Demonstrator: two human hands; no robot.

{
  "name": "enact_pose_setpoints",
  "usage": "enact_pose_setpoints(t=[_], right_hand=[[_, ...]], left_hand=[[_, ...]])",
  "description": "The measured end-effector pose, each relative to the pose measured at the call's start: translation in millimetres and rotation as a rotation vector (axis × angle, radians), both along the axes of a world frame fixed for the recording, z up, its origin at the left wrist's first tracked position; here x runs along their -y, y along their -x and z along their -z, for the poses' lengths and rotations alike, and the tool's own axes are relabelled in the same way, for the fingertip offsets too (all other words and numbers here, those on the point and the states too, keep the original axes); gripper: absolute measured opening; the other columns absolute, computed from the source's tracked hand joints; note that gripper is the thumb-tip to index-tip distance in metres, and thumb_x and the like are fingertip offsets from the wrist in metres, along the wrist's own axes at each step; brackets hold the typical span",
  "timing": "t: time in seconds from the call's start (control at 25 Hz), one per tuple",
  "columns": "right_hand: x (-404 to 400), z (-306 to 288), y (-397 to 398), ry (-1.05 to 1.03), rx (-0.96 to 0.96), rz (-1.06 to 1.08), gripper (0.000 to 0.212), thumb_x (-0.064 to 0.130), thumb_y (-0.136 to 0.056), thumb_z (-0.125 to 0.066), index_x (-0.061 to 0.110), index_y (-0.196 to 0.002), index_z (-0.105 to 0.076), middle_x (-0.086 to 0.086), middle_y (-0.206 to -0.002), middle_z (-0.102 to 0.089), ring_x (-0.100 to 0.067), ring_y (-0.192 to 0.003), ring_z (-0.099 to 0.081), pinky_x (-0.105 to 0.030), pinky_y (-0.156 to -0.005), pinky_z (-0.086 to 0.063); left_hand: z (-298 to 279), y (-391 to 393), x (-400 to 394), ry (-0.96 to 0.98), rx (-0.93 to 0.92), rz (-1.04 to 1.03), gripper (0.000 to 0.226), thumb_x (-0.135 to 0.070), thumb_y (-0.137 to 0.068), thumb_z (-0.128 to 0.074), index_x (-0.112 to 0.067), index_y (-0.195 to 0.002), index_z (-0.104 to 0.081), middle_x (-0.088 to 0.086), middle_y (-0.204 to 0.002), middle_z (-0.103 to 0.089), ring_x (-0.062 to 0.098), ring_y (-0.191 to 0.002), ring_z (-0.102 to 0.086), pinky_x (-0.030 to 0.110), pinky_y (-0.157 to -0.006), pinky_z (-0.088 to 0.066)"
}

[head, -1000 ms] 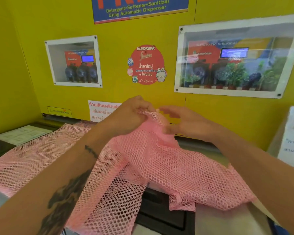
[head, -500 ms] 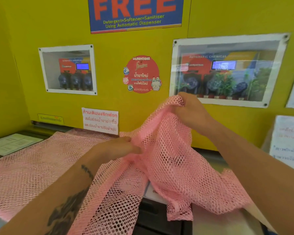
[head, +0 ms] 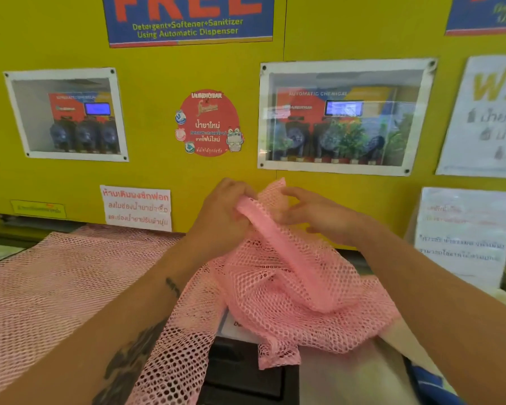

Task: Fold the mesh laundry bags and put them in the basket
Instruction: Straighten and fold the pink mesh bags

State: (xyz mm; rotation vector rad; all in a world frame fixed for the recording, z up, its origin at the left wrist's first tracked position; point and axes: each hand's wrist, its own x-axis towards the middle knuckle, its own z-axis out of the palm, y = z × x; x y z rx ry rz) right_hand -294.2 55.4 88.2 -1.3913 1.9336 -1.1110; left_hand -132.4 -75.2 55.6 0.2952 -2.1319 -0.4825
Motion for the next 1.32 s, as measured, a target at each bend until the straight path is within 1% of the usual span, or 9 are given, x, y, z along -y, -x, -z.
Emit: enact_pose_setpoints(t=[0.12, 0.28, 0.4, 0.48, 0.64, 0.88, 1.0, 1.12, 1.32], right_hand=[[10.5, 15.2, -2.7, 0.042, 0.002, 0.000, 0.067, 0.015, -0.083, -0.074, 0.021, -0.143, -0.044, -0.003, -0.129, -0.060, -0.022, -0.111, -0.063, -0.041, -0.091, -0.053], [-5.0, 7.6, 10.4, 0.145, -0.080, 0.120, 0.057, 0.010, -0.088, -0.069, 0.032, -0.136, -0.048, -0.012, -0.130, -0.053, -0.022, -0.103, -0.063, -0.032, -0.076, -0.052], [-20.1, -3.3, 17.0, 0.289, -0.102, 0.153, 0.045, 0.002, -0.090, -0.064, 0.028, -0.126, -0.055, -0.011, -0.111, -0.054, -0.019, -0.071, -0.061, -0.033, -0.059, -0.049], [-26.8, -10.5, 17.8, 0.381, -0.164, 0.194, 0.039, -0.004, -0.089, -0.061, 0.023, -0.117, -0.061, -0.007, -0.105, -0.057, -0.025, -0.065, -0.058, -0.046, -0.061, -0.048], [-28.7, -21.0, 16.8, 0.457, -0.234, 0.271, 0.033, -0.006, -0.089, -0.059, 0.017, -0.112, -0.067, 0.007, -0.125, -0.057, -0.033, -0.104, -0.057, -0.048, -0.085, -0.050], [-5.5, -3.0, 25.7, 0.322, -0.469, 0.235, 0.039, -0.009, -0.085, -0.052, 0.018, -0.106, -0.071, 0.003, -0.117, -0.068, -0.012, -0.108, -0.057, -0.030, -0.093, -0.046], [16.7, -25.7, 30.8, 0.337, -0.627, 0.333, 0.041, -0.007, -0.081, -0.053, 0.015, -0.111, -0.072, -0.003, -0.119, -0.071, -0.020, -0.108, -0.063, -0.037, -0.092, -0.051], [39.1, -40.4, 26.7, 0.190, -0.760, 0.360, 0.039, 0.000, -0.083, -0.055, 0.016, -0.115, -0.069, -0.006, -0.123, -0.068, -0.027, -0.109, -0.062, -0.043, -0.092, -0.052], [83.9, 25.8, -9.4, -0.027, -0.757, 0.252, 0.016, 0.018, -0.089, -0.055, 0.026, -0.098, -0.066, 0.000, -0.112, -0.068, -0.022, -0.094, -0.058, -0.036, -0.075, -0.049]], left_hand=[[-0.4, 4.3, -10.4, -0.067, -0.071, 0.024, 0.047, -0.020, -0.079, -0.073, -0.029, -0.118, -0.049, -0.002, -0.126, -0.047, 0.011, -0.117, -0.048, 0.019, -0.092, -0.044], [19.8, -20.2, 11.0, -0.592, 0.548, -0.045, 0.093, -0.042, -0.081, -0.074, -0.026, -0.152, -0.016, 0.000, -0.143, -0.044, 0.021, -0.131, -0.042, 0.039, -0.105, -0.035], [41.0, -21.6, 15.4, -0.734, 0.745, 0.023, 0.095, -0.040, -0.073, -0.074, -0.035, -0.153, -0.022, -0.004, -0.151, -0.043, 0.022, -0.138, -0.038, 0.052, -0.113, -0.030], [41.2, -12.7, 6.7, -0.741, 0.746, 0.099, 0.071, -0.035, -0.076, -0.070, -0.039, -0.142, -0.044, -0.011, -0.144, -0.051, 0.018, -0.133, -0.045, 0.051, -0.110, -0.034], [31.9, -0.3, -16.7, -0.678, 0.735, 0.222, 0.038, -0.018, -0.086, -0.059, -0.038, -0.118, -0.063, -0.011, -0.118, -0.070, 0.021, -0.114, -0.062, 0.048, -0.101, -0.047], [-52.0, -34.6, 8.6, -0.809, 0.144, 0.111, 0.022, -0.007, -0.094, -0.057, -0.027, -0.100, -0.064, 0.010, -0.100, -0.069, 0.022, -0.075, -0.065, 0.032, -0.061, -0.049], [-120.9, -81.5, 35.4, -0.603, 0.258, 0.107, 0.022, -0.017, -0.084, -0.071, -0.025, -0.105, -0.067, 0.009, -0.105, -0.067, 0.022, -0.079, -0.063, 0.036, -0.070, -0.049], [-158.1, -135.4, 78.2, -0.343, 0.606, -0.228, 0.039, -0.022, -0.073, -0.077, -0.028, -0.110, -0.065, 0.011, -0.113, -0.067, 0.035, -0.096, -0.065, 0.049, -0.084, -0.051], [-78.2, -175.4, 143.5, 0.139, 0.652, -0.923, 0.041, -0.009, -0.083, -0.061, -0.014, -0.123, -0.054, 0.018, -0.127, -0.051, 0.039, -0.112, -0.055, 0.046, -0.086, -0.049]])
